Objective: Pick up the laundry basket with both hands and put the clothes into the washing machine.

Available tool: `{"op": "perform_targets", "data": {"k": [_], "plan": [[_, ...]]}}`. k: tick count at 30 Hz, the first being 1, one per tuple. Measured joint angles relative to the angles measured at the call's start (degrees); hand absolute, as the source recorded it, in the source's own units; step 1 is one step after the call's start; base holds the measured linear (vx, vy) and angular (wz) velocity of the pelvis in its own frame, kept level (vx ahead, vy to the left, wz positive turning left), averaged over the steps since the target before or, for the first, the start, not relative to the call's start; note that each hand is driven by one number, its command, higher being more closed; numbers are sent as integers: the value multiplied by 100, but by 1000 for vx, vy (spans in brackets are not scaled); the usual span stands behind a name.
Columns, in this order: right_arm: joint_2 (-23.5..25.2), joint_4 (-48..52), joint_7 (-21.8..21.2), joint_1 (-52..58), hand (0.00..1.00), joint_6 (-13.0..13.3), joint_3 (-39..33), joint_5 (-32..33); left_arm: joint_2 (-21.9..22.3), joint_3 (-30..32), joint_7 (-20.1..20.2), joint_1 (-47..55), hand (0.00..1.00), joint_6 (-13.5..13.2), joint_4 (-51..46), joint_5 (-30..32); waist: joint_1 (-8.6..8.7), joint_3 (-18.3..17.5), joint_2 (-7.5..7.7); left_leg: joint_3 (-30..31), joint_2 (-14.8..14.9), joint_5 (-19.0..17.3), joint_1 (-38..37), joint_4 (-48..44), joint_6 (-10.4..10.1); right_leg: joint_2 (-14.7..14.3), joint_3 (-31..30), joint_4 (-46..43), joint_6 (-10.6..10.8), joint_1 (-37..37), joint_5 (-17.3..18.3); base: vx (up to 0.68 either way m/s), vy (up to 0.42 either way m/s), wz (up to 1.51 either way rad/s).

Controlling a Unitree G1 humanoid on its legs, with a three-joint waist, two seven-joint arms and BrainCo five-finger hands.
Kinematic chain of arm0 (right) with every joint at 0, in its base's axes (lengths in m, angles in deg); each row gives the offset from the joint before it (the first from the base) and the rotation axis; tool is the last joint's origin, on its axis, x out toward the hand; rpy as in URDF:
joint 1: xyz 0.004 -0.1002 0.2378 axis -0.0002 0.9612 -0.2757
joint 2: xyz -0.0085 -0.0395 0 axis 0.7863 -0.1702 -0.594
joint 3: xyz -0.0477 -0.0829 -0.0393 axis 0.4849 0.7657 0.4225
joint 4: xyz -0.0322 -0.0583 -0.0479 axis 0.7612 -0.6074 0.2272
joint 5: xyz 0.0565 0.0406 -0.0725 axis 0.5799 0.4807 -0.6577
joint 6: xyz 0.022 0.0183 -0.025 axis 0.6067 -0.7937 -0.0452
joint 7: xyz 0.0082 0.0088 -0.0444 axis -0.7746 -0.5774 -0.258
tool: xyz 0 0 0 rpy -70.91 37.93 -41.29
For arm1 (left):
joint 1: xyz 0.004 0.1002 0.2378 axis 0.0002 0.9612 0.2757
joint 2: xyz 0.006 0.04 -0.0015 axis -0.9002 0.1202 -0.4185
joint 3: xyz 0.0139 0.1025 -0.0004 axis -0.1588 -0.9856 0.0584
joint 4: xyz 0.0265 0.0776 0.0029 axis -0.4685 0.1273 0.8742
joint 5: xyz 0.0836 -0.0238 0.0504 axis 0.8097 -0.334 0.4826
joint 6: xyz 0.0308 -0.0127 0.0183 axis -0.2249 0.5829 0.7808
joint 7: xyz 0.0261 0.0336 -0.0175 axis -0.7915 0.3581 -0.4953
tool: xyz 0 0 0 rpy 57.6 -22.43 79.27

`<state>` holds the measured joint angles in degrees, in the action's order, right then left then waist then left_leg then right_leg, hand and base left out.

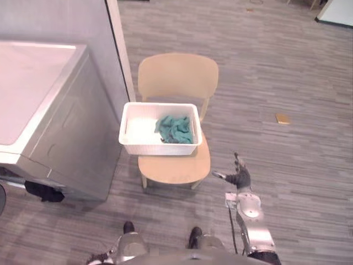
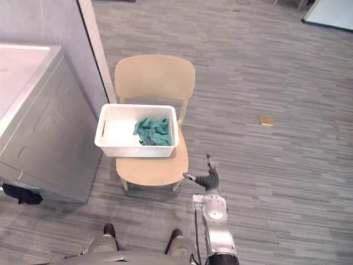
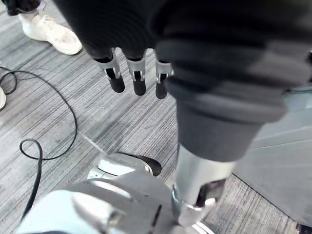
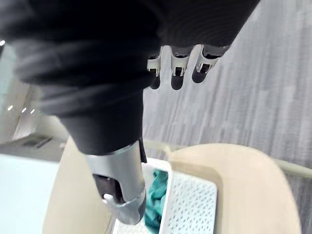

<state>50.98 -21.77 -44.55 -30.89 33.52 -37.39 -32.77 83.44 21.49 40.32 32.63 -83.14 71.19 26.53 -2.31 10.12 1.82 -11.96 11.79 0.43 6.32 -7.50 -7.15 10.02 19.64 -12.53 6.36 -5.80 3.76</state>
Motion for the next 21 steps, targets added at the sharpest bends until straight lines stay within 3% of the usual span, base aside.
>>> {"op": "perform_targets", "data": {"k": [5, 8, 12, 14, 19, 21], "plan": [[-623, -178, -105, -1107, 0, 57, 843, -699, -134, -531, -4, -119, 0, -65, -222, 71, -138, 368, 41, -23, -152, 108, 101, 154, 104, 9, 7, 665, 46, 119, -463, -26, 85, 2], [-1009, -512, -13, -2429, 0, 21, 1213, -1359, -276, -697, 2, -166, 0, -138, -406, 52, -223, 674, 106, 28, -188, 327, 279, 371, 139, -9, 43, 795, 21, -65, -642, -88, 33, 4], [-1150, -1243, 95, -3721, 0, -128, 1509, -1466, -289, -823, 7, -164, 0, -257, -602, -94, -435, 883, 186, 144, -214, 484, 462, 512, 155, -11, 145, 811, 2, -237, -718, -64, 22, 14], [-1204, -2066, 231, -4696, 0, -232, 1613, -1447, -281, -811, -95, -190, 0, -243, -669, -105, -546, 1143, 198, 256, -234, 550, 550, 502, 171, -3, 237, 820, -13, -244, -757, -53, 20, 22], [-1671, -3602, 454, -6549, 0, -549, 1597, -1281, -436, -753, -449, -634, 0, -123, -611, -393, -743, 1785, 516, 665, -241, 764, 1121, 499, 171, -31, 589, 821, -77, -550, -846, -91, 17, 32], [-1778, -4190, 454, -6972, 0, -627, 1599, -1194, -422, -765, -467, -736, 0, -124, -617, -528, -801, 1850, 522, 788, -269, 816, 1311, 506, 183, -23, 671, 824, -76, -650, -858, -51, 17, 28]]}}
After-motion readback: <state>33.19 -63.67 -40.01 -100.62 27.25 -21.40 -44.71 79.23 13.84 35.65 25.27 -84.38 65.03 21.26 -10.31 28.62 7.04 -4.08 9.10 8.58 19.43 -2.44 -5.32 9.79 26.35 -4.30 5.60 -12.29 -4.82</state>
